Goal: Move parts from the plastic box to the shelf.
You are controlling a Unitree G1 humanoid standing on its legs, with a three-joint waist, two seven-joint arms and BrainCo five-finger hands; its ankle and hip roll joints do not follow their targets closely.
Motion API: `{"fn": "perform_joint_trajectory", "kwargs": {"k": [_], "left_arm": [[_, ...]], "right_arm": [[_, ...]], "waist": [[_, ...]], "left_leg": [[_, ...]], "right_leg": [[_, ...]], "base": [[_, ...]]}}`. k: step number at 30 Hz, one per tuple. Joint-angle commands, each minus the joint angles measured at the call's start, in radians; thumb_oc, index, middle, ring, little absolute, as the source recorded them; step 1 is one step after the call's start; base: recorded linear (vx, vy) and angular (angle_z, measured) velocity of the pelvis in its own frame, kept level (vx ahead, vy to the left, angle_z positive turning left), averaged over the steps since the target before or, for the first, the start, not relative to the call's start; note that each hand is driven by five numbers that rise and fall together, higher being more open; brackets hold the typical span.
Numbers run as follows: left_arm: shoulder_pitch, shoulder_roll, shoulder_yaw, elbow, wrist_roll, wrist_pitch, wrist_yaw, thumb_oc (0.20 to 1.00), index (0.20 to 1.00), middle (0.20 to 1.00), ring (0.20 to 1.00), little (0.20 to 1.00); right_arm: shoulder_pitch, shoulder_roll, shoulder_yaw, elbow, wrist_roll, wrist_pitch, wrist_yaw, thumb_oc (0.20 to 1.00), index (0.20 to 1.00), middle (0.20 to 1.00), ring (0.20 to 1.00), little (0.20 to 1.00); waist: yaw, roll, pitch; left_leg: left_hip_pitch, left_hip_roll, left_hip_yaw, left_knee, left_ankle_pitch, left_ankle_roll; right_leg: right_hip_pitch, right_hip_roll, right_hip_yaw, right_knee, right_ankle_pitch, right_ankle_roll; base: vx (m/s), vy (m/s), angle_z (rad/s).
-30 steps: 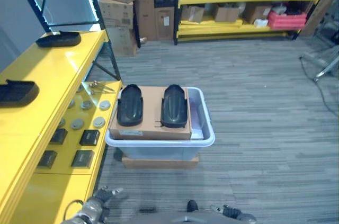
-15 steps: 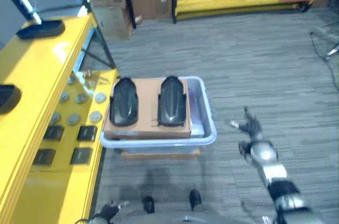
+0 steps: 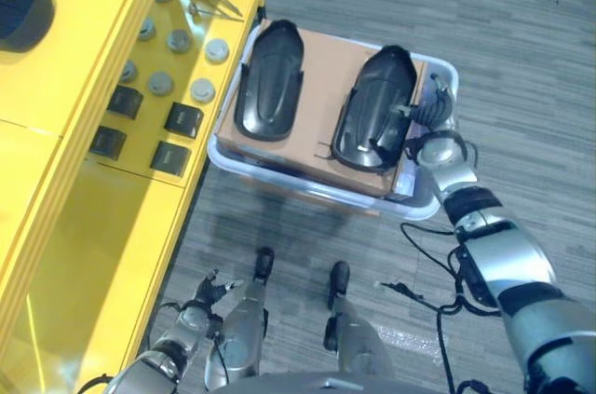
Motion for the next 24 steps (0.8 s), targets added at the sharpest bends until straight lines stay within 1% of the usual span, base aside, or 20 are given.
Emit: {"fn": "perform_joint_trajectory", "kwargs": {"k": [1, 3, 5, 10, 11, 12, 13, 17, 18, 19, 24], "left_arm": [[-0.007, -0.046, -0.042, 0.095, 0.009, 0.01, 0.019, 1.0, 1.0, 1.0, 1.0, 1.0], [-0.003, -0.044, -0.037, 0.091, 0.009, 0.007, 0.03, 1.0, 1.0, 1.0, 1.0, 1.0], [-0.001, -0.041, -0.034, 0.088, 0.004, 0.003, 0.038, 1.0, 1.0, 1.0, 1.0, 1.0], [-0.024, -0.029, -0.045, 0.072, -0.012, -0.007, 0.049, 1.0, 1.0, 1.0, 1.0, 1.0], [-0.036, -0.033, -0.056, 0.062, -0.023, -0.01, 0.05, 1.0, 1.0, 1.0, 1.0, 1.0], [-0.042, -0.035, -0.063, 0.055, -0.028, -0.012, 0.047, 1.0, 1.0, 1.0, 1.0, 1.0], [-0.047, -0.036, -0.071, 0.043, -0.032, -0.015, 0.048, 1.0, 1.0, 1.0, 1.0, 1.0], [-0.054, -0.041, -0.084, 0.025, -0.038, -0.015, 0.043, 1.0, 1.0, 1.0, 1.0, 1.0], [-0.05, -0.045, -0.086, 0.025, -0.035, -0.013, 0.037, 1.0, 1.0, 1.0, 1.0, 1.0], [-0.05, -0.045, -0.087, 0.025, -0.035, -0.013, 0.037, 1.0, 1.0, 1.0, 1.0, 1.0], [-0.028, -0.042, -0.07, 0.049, -0.001, -0.002, 0.02, 1.0, 1.0, 1.0, 1.0, 1.0]], "right_arm": [[0.003, -0.027, 0.03, -0.03, -0.013, -0.011, -0.063, 1.0, 1.0, 1.0, 1.0, 1.0], [0.02, -0.025, 0.026, -0.03, -0.033, -0.007, -0.071, 1.0, 1.0, 1.0, 1.0, 1.0], [0.03, -0.013, 0.02, -0.005, -0.014, -0.01, -0.064, 1.0, 1.0, 1.0, 1.0, 1.0], [-0.004, 0.017, 0.079, 0.163, -0.011, 0.007, -0.007, 1.0, 1.0, 1.0, 1.0, 1.0], [-0.011, 0.038, 0.087, 0.231, 0.008, 0.014, 0.02, 0.953, 0.953, 0.953, 0.953, 0.953], [-0.012, 0.046, 0.097, 0.267, 0.009, 0.019, 0.036, 0.413, 0.413, 0.413, 0.413, 0.413], [-0.017, 0.052, 0.108, 0.291, 0.008, 0.024, 0.049, 0.2, 0.2, 0.2, 0.2, 0.2], [-0.009, 0.075, 0.104, 0.338, 0.035, 0.033, 0.078, 0.2, 0.2, 0.2, 0.2, 0.2], [0.003, 0.085, 0.086, 0.351, 0.079, 0.03, 0.1, 0.2, 0.2, 0.2, 0.2, 0.2], [0.003, 0.085, 0.086, 0.351, 0.079, 0.03, 0.1, 0.2, 0.2, 0.2, 0.2, 0.2], [0.073, 0.091, 0.063, 0.302, 0.123, 0.012, 0.11, 0.2, 0.2, 0.2, 0.2, 0.2]], "waist": [[-0.003, 0.001, -0.038], [-0.003, 0.006, -0.033], [-0.003, 0.011, -0.029], [0.005, 0.019, -0.014], [0.009, 0.021, -0.012], [0.011, 0.024, -0.012], [0.013, 0.027, -0.011], [0.013, 0.031, -0.013], [0.014, 0.032, -0.018], [0.014, 0.032, -0.018], [0.004, 0.019, -0.036]], "left_leg": [[0.04, 0.02, -0.009, -0.008, -0.056, -0.038], [0.036, 0.017, -0.017, -0.008, -0.055, -0.037], [0.029, 0.013, -0.021, -0.008, -0.052, -0.036], [0.006, 0.006, -0.023, -0.008, -0.043, -0.039], [0.001, 0.005, -0.024, -0.008, -0.039, -0.04], [-0.001, 0.003, -0.026, -0.008, -0.038, -0.041], [-0.004, 0.004, -0.028, -0.008, -0.036, -0.042], [-0.004, 0.003, -0.034, -0.008, -0.035, -0.042], [0.0, 0.002, -0.037, -0.008, -0.036, -0.042], [0.0, 0.002, -0.037, -0.008, -0.036, -0.042], [0.019, 0.008, -0.028, -0.008, -0.046, -0.039]], "right_leg": [[0.021, -0.032, 0.04, -0.003, -0.038, 0.056], [0.02, -0.034, 0.035, -0.002, -0.039, 0.057], [0.014, -0.037, 0.032, -0.002, -0.038, 0.059], [-0.007, -0.043, 0.03, -0.003, -0.027, 0.062], [-0.01, -0.045, 0.027, -0.003, -0.025, 0.062], [-0.011, -0.046, 0.024, -0.003, -0.025, 0.062], [-0.011, -0.047, 0.021, -0.003, -0.025, 0.062], [-0.007, -0.048, 0.014, -0.003, -0.028, 0.062], [-0.002, -0.049, 0.01, -0.003, -0.031, 0.062], [-0.002, -0.049, 0.01, -0.003, -0.031, 0.062], [0.014, -0.048, 0.014, -0.003, -0.036, 0.063]], "base": [[0.02, 0.008, 0.14], [0.0, 0.006, 0.11], [-0.02, 0.027, 0.04], [-0.03, 0.012, 0.01], [0.0, 0.0, 0.0], [-0.01, 0.0, 0.03], [0.0, 0.003, 0.05], [0.0, 0.0, 0.01], [0.01, -0.009, 0.04], [0.01, -0.01, 0.08], [0.0, -0.005, 0.04]]}}
